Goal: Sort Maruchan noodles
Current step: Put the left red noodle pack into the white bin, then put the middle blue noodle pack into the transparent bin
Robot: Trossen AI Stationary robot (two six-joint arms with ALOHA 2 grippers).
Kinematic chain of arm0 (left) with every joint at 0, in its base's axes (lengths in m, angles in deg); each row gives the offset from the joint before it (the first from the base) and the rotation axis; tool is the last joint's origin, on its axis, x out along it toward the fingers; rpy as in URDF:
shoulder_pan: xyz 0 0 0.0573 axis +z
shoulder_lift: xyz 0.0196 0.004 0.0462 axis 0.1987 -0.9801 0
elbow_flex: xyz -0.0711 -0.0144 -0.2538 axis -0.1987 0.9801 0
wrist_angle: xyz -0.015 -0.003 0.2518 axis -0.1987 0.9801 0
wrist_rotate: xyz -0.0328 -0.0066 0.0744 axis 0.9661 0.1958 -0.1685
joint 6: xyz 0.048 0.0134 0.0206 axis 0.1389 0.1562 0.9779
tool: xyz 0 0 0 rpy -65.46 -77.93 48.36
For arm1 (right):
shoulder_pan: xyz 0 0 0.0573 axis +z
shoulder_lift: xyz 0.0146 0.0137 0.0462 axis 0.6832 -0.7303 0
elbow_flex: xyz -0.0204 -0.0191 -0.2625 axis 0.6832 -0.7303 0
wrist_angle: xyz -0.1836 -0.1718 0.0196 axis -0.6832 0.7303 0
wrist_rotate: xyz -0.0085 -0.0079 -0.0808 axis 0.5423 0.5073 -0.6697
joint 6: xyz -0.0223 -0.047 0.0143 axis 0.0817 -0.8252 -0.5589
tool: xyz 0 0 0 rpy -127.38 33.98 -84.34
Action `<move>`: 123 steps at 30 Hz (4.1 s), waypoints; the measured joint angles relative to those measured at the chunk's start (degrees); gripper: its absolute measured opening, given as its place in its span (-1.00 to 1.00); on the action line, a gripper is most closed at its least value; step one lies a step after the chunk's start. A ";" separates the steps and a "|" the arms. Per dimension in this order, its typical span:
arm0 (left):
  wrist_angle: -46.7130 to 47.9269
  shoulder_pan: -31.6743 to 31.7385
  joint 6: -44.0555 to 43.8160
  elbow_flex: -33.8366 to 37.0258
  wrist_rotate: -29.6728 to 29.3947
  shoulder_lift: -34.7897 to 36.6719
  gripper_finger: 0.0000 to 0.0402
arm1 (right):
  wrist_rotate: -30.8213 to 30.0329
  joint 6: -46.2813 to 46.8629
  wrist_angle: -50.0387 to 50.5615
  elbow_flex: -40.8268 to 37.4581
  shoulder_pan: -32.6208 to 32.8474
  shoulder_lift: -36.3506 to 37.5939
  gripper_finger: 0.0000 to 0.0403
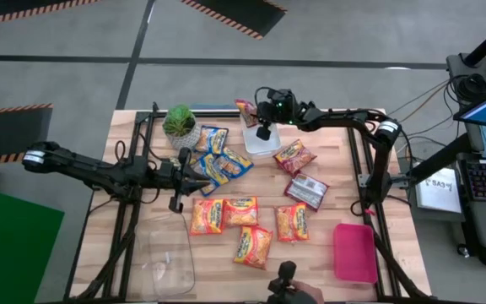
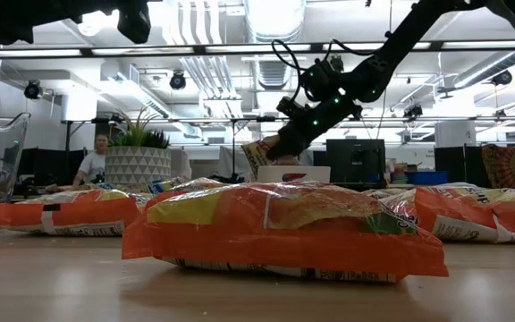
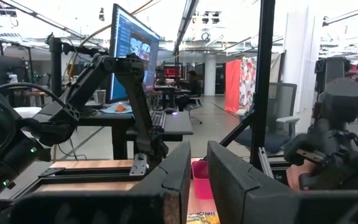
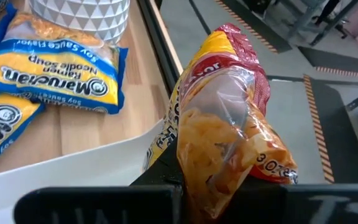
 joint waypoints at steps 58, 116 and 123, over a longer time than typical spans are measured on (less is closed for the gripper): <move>-0.46 0.02 0.66 -0.04 -0.02 -0.07 -0.81 | -4.31 5.66 20.57 8.83 -0.11 0.04 -0.39; 0.01 0.00 0.01 -0.04 -0.02 -0.07 -0.81 | -8.63 10.81 39.63 11.08 2.14 10.69 -0.77; 0.78 0.01 0.00 -0.06 -0.02 -0.07 -0.81 | -7.05 13.90 38.56 5.13 7.69 16.47 -0.84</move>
